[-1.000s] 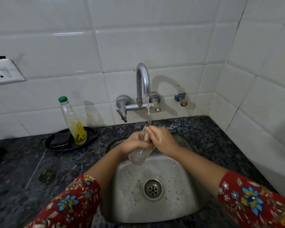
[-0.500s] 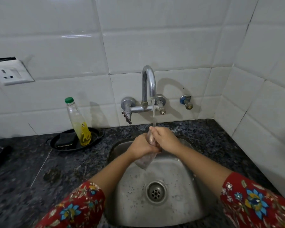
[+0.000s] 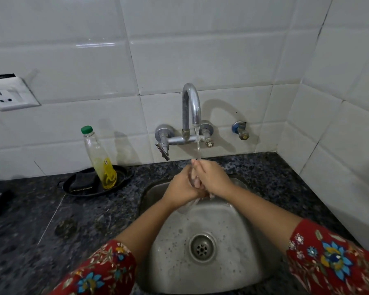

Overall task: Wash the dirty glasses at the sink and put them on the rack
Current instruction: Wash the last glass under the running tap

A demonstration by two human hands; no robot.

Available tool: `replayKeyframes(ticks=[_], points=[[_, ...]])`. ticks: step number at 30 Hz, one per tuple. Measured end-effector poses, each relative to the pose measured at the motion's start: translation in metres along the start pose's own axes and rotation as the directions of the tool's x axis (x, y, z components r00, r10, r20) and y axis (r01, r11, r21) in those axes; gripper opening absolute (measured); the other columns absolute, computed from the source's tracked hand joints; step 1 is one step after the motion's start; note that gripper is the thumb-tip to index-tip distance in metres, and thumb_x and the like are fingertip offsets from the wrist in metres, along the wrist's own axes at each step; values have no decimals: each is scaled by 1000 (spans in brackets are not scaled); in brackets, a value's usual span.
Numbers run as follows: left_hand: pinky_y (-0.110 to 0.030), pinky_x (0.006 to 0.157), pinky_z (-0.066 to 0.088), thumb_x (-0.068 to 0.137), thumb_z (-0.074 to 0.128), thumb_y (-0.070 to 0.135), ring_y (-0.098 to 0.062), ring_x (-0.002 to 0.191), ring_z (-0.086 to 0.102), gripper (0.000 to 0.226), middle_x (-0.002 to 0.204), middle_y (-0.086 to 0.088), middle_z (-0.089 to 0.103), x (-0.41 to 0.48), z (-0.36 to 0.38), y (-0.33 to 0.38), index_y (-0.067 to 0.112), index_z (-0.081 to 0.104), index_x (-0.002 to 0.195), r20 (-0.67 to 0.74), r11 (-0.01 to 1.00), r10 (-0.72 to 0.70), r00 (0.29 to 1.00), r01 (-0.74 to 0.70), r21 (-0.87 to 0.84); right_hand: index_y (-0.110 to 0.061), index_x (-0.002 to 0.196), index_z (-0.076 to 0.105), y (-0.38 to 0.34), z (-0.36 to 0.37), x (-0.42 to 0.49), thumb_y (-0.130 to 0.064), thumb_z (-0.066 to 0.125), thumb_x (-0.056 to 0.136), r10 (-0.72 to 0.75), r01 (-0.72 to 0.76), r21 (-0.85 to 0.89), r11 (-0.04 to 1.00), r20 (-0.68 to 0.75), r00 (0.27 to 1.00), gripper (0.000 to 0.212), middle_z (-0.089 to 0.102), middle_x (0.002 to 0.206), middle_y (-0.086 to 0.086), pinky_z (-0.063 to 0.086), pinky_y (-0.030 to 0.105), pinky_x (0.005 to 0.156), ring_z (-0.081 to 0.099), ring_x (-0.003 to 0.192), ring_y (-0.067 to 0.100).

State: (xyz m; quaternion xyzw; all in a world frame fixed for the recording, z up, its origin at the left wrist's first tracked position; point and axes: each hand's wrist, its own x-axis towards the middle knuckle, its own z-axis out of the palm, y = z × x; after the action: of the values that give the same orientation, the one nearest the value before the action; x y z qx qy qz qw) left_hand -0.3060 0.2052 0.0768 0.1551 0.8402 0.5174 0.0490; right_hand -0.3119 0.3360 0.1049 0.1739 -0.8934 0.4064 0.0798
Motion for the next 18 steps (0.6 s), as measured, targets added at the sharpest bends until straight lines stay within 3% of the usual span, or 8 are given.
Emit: replayKeyframes(ticks=[2,3,6,9,11,13,15,18], points=[[-28,81,55,72,72,-7,-22,87,66,42,93,-15,65,2,-12,8,-10,54,109,211,971,62,976,-11,-238,-18,64,55,5,-1,-7,-32,35,102,-73,75,94,993,-22,997,45,60,56,-2,49,33,66,59,55,12],[-26,78,54,72,69,-12,-20,83,65,33,88,-16,64,2,-14,12,-11,57,102,261,962,67,963,8,-274,-18,63,53,6,0,-9,-32,37,101,-77,81,112,990,-39,996,44,58,56,-3,48,34,64,58,55,13],[-32,74,55,68,73,1,-12,80,66,32,85,-6,70,-2,-4,15,4,65,99,165,989,-6,986,30,-143,-12,58,50,5,7,-2,-33,39,101,104,-99,96,990,-56,993,49,54,55,2,45,36,65,54,57,20],[-39,90,53,63,80,27,-17,103,64,77,115,-3,66,-5,6,-4,14,49,132,176,975,-181,968,153,164,-14,58,55,4,12,5,-32,35,102,383,-384,-38,922,215,898,51,55,59,2,44,34,72,56,64,23],[-44,94,50,64,77,29,-21,98,66,60,104,-6,69,-14,7,-20,13,61,120,239,962,-266,934,273,6,-7,74,68,9,18,0,-25,38,100,441,-455,-63,888,398,805,43,60,66,2,47,33,71,59,68,23],[-44,88,53,76,72,26,-21,85,66,38,93,-9,68,-26,6,-36,12,67,111,303,830,-429,851,504,-239,-5,99,68,10,22,-12,-21,43,96,490,-522,-78,849,484,725,29,59,76,3,41,27,62,52,66,16],[-41,73,55,83,67,29,-24,76,65,32,89,-12,66,-39,4,-50,11,65,110,402,594,-532,745,667,-449,-10,100,65,13,28,-24,-26,46,95,535,-590,-61,805,505,677,26,57,89,5,38,27,67,49,75,15],[-38,71,52,89,58,41,-28,71,62,43,78,-19,67,-48,9,-58,0,66,98,454,189,-605,654,672,-716,-15,99,60,16,36,-35,-27,44,97,580,-679,-28,733,548,603,20,55,97,3,38,27,77,49,88,16]])
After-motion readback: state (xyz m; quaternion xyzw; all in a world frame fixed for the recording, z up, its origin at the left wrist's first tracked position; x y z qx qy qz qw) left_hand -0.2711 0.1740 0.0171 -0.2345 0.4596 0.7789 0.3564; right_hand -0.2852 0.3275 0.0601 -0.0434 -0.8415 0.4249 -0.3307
